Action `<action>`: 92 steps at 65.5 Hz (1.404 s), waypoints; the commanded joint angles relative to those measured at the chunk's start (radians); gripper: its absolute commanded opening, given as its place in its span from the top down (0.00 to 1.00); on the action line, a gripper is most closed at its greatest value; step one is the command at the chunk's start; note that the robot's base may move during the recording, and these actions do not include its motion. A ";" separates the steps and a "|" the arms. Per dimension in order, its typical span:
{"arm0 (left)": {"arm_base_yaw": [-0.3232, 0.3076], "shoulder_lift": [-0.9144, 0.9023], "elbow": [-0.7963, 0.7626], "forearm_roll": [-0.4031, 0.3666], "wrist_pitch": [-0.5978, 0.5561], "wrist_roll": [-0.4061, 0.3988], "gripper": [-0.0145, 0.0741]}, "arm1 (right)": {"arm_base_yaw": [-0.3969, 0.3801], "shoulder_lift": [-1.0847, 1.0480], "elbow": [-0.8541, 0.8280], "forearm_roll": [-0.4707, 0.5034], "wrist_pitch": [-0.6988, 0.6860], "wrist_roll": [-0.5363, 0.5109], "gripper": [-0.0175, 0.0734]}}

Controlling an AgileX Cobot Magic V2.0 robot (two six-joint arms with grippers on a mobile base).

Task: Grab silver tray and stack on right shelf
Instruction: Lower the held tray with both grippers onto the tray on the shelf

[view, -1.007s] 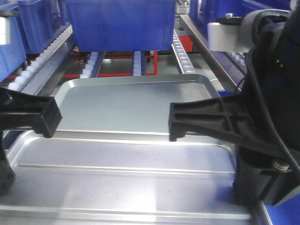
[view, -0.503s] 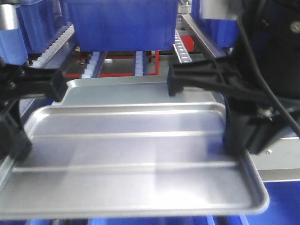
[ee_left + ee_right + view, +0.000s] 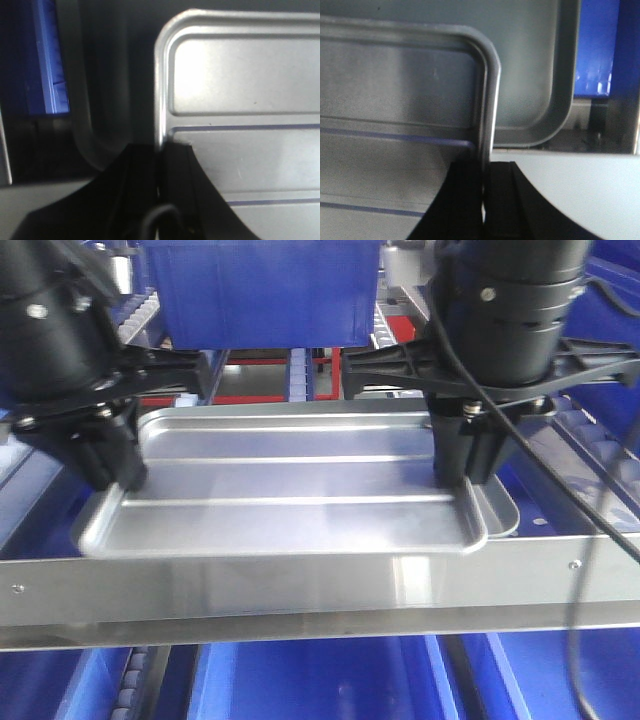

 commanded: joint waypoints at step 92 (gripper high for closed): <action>0.052 0.206 -0.286 -0.070 -0.119 0.040 0.95 | -0.086 0.234 -0.344 0.101 -0.140 -0.126 0.72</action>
